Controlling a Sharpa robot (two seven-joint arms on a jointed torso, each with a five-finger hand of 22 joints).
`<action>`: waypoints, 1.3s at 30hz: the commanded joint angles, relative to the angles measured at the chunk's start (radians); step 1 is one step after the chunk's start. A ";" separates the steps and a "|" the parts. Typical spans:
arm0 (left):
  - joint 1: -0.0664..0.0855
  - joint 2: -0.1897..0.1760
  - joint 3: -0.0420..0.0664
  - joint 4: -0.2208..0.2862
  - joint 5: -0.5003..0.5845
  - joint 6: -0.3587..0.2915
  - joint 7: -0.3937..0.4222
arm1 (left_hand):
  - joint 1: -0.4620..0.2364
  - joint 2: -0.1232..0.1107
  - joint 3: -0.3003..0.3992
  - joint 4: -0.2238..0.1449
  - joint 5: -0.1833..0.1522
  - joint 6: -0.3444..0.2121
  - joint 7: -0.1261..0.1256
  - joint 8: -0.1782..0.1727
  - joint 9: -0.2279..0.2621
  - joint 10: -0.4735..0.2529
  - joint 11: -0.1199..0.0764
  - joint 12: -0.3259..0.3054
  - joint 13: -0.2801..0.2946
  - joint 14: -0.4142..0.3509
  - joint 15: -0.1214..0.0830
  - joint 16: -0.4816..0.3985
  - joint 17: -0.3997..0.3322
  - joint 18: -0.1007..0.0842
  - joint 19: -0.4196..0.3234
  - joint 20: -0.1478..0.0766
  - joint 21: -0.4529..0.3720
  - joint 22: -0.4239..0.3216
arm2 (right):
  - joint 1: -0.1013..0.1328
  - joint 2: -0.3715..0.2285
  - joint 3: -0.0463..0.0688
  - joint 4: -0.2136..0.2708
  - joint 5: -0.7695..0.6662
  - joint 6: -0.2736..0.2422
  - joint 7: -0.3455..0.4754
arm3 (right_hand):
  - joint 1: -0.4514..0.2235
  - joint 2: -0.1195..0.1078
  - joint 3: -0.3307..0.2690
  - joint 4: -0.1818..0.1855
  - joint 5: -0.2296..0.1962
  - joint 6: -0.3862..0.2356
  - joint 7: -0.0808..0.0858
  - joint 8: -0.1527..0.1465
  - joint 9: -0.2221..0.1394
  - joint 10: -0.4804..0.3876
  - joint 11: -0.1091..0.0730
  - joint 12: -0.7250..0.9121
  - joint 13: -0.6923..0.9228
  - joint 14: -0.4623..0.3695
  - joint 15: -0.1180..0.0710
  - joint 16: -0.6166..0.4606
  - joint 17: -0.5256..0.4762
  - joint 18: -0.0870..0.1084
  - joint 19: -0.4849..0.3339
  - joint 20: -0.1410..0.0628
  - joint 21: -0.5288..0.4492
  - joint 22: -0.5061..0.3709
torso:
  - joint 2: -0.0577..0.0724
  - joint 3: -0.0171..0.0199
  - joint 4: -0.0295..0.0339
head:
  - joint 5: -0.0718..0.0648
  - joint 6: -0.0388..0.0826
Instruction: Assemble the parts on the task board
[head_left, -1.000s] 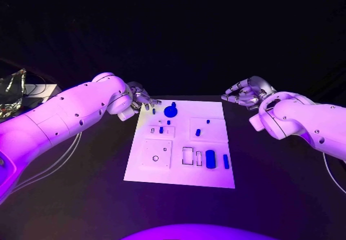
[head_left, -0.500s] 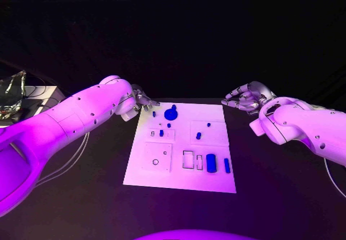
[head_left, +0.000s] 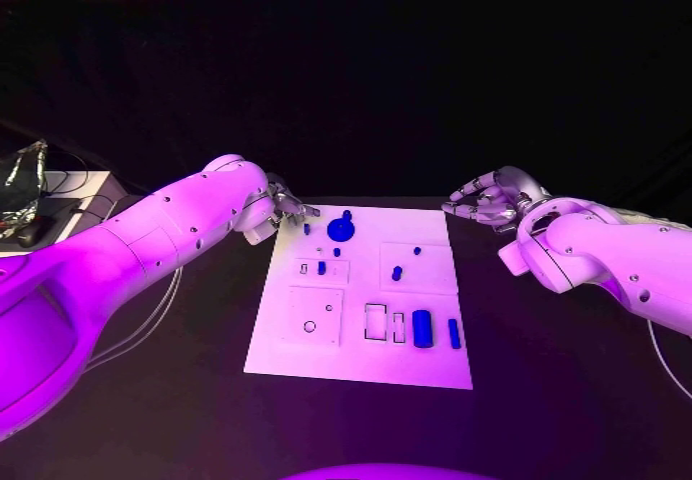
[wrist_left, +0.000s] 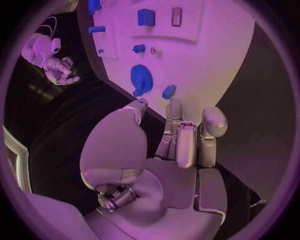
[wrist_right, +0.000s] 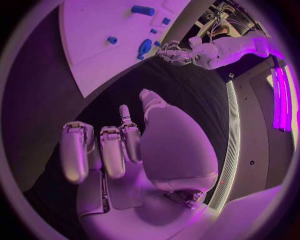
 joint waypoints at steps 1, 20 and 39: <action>0.002 0.004 0.000 -0.005 -0.002 0.031 0.012 | -0.007 0.004 -0.005 -0.001 -0.002 -0.005 0.000 0.006 -0.001 -0.005 0.001 0.001 -0.001 0.009 0.006 0.001 0.018 0.010 0.001 0.001 0.002 0.001 | 0.001 0.000 0.001 0.002 -0.008 0.002 0.014 | -0.011 0.001 0.006 -0.002 0.007 -0.006 0.002 0.005 0.001 -0.004 -0.001 -0.002 0.117 0.083 -0.007 -0.005 0.156 0.013 0.044 -0.009 -0.003 0.163 | 0.001 -0.0015 0.0006 | -0.001 -0.002; 0.003 0.000 -0.006 -0.012 -0.013 0.084 -0.003 | 0.024 0.016 0.012 -0.003 0.003 -0.013 0.001 0.014 -0.020 -0.012 0.001 0.010 -0.005 0.013 0.006 0.010 0.027 0.008 0.008 0.002 0.009 0.013 | 0.001 -0.001 0.001 0.001 -0.009 0.003 0.014 | -0.011 0.001 0.006 -0.002 0.007 -0.006 0.002 0.005 0.001 -0.004 -0.001 -0.002 0.117 0.083 -0.007 -0.005 0.156 0.013 0.044 -0.009 -0.003 0.163 | 0.001 0.0004 0.0005 | 0.005 -0.003; 0.002 0.009 -0.021 -0.015 -0.007 0.099 -0.001 | 0.032 0.021 0.020 -0.003 0.002 -0.012 0.002 0.012 -0.032 -0.011 0.002 0.013 -0.007 0.019 0.007 0.017 0.040 0.005 0.017 0.003 0.017 0.027 | 0.001 -0.001 0.001 0.001 -0.009 0.003 0.014 | -0.011 0.000 0.008 -0.002 0.007 -0.007 0.002 0.008 0.002 -0.002 -0.001 0.000 0.119 0.083 -0.007 -0.005 0.156 0.013 0.044 -0.009 -0.003 0.164 | 0.003 0.0003 0.0006 | 0.005 -0.005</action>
